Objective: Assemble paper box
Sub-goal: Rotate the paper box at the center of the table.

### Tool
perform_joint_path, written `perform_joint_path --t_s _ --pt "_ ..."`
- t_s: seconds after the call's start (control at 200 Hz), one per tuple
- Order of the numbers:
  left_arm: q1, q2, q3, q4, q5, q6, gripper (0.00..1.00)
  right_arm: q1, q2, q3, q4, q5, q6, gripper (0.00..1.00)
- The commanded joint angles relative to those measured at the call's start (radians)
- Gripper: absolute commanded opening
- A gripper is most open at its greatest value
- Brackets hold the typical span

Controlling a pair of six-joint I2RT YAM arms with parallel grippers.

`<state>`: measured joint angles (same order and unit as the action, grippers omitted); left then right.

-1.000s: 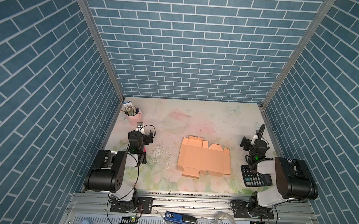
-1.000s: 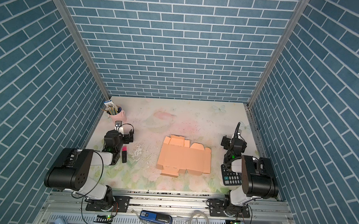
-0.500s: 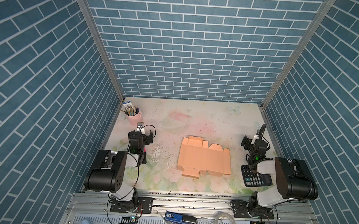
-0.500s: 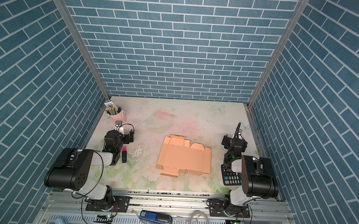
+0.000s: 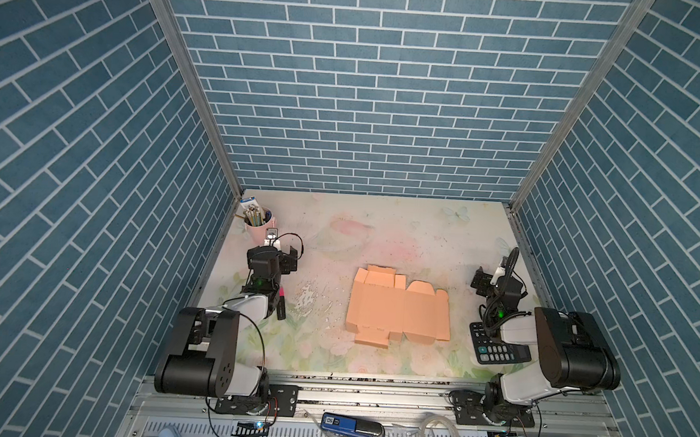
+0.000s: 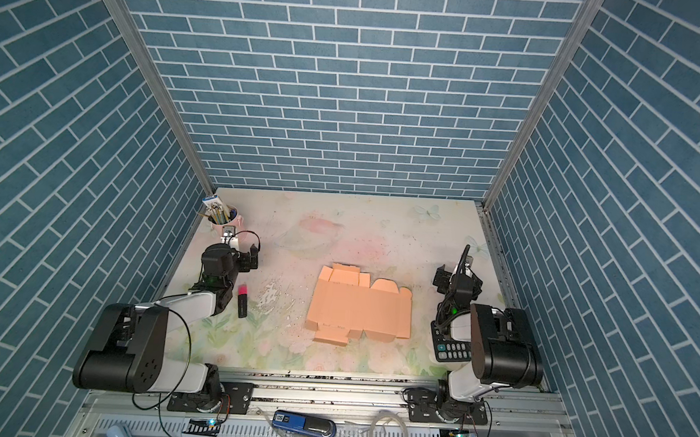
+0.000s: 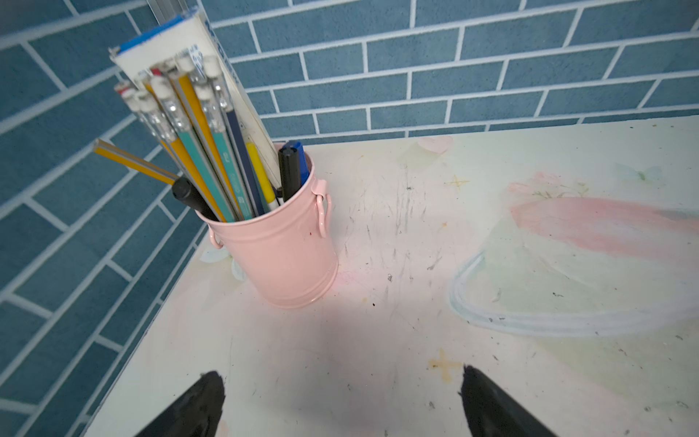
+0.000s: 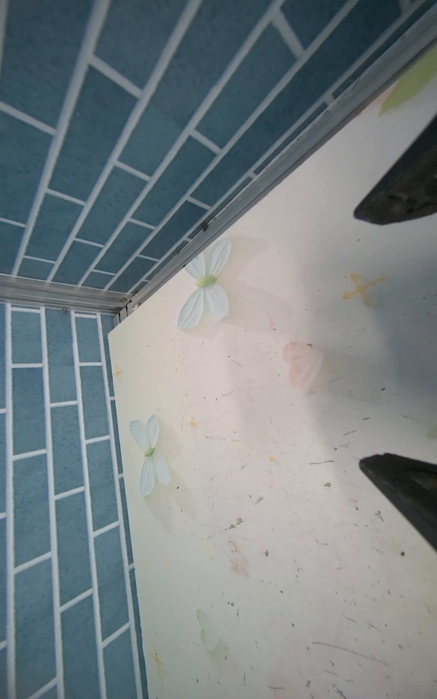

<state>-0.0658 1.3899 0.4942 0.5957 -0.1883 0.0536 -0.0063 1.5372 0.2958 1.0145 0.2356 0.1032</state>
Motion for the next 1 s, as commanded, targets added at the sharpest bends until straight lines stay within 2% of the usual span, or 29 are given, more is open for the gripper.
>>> perform_joint_path --t_s 0.0,0.12,0.24,0.365,0.46,0.62,0.815,0.995 --pt "-0.029 -0.045 0.064 -0.151 -0.051 -0.001 0.99 0.010 -0.024 -0.011 0.045 0.028 -0.029 0.92" --pt "-0.064 -0.074 0.116 -0.249 -0.082 -0.005 1.00 0.021 -0.037 -0.010 0.035 0.039 -0.042 0.90" --pt "-0.117 -0.077 0.197 -0.399 -0.148 -0.015 1.00 0.028 -0.159 0.003 -0.098 0.086 -0.027 0.90" --pt "-0.181 -0.067 0.284 -0.524 -0.197 -0.031 1.00 0.030 -0.217 0.013 -0.159 0.109 -0.029 0.89" --pt "-0.232 -0.062 0.337 -0.607 -0.232 -0.049 1.00 0.031 -0.277 0.056 -0.280 0.145 -0.007 0.87" --pt "-0.297 -0.041 0.445 -0.784 -0.233 -0.124 1.00 0.031 -0.402 0.147 -0.541 0.161 0.108 0.83" --pt "-0.357 0.049 0.621 -1.073 -0.147 -0.251 1.00 0.038 -0.478 0.255 -0.842 0.058 0.293 0.78" --pt "-0.407 0.105 0.693 -1.258 -0.044 -0.324 1.00 0.083 -0.490 0.310 -1.010 -0.105 0.324 0.76"
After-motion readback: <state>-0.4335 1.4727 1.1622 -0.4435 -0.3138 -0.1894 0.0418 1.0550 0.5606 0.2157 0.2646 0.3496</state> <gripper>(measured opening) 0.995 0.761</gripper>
